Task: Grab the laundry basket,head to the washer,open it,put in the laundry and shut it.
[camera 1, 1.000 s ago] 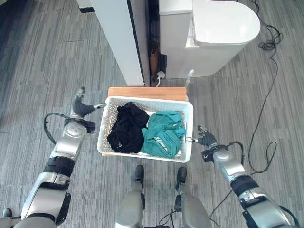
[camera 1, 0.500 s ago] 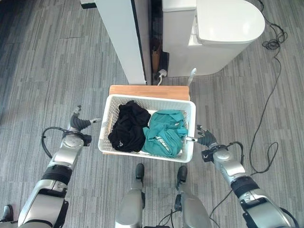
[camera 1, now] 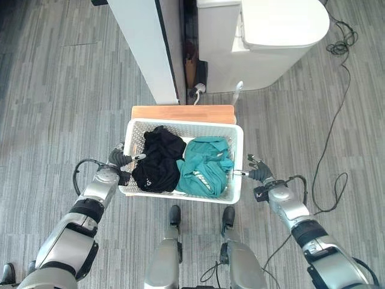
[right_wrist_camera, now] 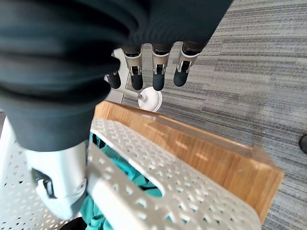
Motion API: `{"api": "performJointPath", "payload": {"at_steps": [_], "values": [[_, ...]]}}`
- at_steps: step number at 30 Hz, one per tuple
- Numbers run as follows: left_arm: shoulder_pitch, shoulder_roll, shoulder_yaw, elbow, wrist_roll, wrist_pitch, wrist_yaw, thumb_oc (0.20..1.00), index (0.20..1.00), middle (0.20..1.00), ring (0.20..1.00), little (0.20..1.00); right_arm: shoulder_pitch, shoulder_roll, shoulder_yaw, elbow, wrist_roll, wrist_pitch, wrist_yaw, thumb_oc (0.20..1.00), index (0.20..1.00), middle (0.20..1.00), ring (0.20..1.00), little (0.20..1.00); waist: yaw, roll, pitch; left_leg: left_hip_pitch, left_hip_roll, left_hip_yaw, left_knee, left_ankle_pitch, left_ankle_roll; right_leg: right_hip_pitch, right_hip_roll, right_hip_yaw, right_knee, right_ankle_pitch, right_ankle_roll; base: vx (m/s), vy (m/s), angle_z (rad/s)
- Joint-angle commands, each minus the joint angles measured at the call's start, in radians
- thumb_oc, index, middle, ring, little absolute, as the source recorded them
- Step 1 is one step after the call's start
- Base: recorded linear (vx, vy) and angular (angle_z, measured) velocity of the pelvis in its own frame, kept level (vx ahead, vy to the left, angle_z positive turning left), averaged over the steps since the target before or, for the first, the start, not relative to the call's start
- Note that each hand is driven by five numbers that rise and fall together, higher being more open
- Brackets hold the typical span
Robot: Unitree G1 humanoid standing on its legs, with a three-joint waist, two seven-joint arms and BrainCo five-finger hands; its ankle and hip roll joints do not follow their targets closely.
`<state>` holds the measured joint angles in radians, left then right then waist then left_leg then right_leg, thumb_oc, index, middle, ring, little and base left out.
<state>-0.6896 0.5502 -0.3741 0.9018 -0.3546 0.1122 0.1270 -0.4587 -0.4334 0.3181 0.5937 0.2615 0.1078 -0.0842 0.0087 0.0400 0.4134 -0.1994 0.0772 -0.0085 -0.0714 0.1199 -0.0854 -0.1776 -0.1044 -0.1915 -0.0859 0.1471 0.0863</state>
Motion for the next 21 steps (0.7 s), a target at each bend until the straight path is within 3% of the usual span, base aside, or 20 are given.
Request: {"api": "performJointPath", "payload": {"at_steps": [1,10,21], "values": [[-0.067,-0.006,0.000,0.093,-0.010,-0.023,-0.002,1.000,1.000,1.000,1.000,1.000,-0.006,-0.025,0.012,-0.056,0.028,-0.044,-0.023,1.000,1.000,1.000,1.000,1.000,0.002,-0.027,-0.021,-0.065,-0.016,0.022,0.106,-0.043,0.036,-0.081,-0.081,0.040,0.162,-0.060,0.055,0.00,0.000,0.00],[-0.115,-0.057,-0.015,0.275,0.000,-0.027,-0.010,1.000,1.000,1.000,1.000,1.000,-0.052,-0.018,0.017,-0.151,0.082,-0.090,-0.057,1.000,1.000,1.000,1.000,1.000,-0.009,-0.042,-0.007,-0.074,-0.010,0.036,0.117,-0.048,0.035,-0.093,-0.079,0.046,0.160,-0.052,0.056,0.00,0.008,-0.05],[-0.112,-0.081,-0.033,0.294,0.019,-0.031,-0.015,1.000,1.000,1.000,1.000,1.000,-0.065,-0.004,0.048,-0.152,0.073,-0.086,-0.051,1.000,1.000,1.000,1.000,1.000,-0.007,-0.049,-0.005,-0.076,-0.009,0.039,0.127,-0.055,0.035,-0.091,-0.081,0.042,0.159,-0.050,0.056,0.00,0.000,0.00]]}}
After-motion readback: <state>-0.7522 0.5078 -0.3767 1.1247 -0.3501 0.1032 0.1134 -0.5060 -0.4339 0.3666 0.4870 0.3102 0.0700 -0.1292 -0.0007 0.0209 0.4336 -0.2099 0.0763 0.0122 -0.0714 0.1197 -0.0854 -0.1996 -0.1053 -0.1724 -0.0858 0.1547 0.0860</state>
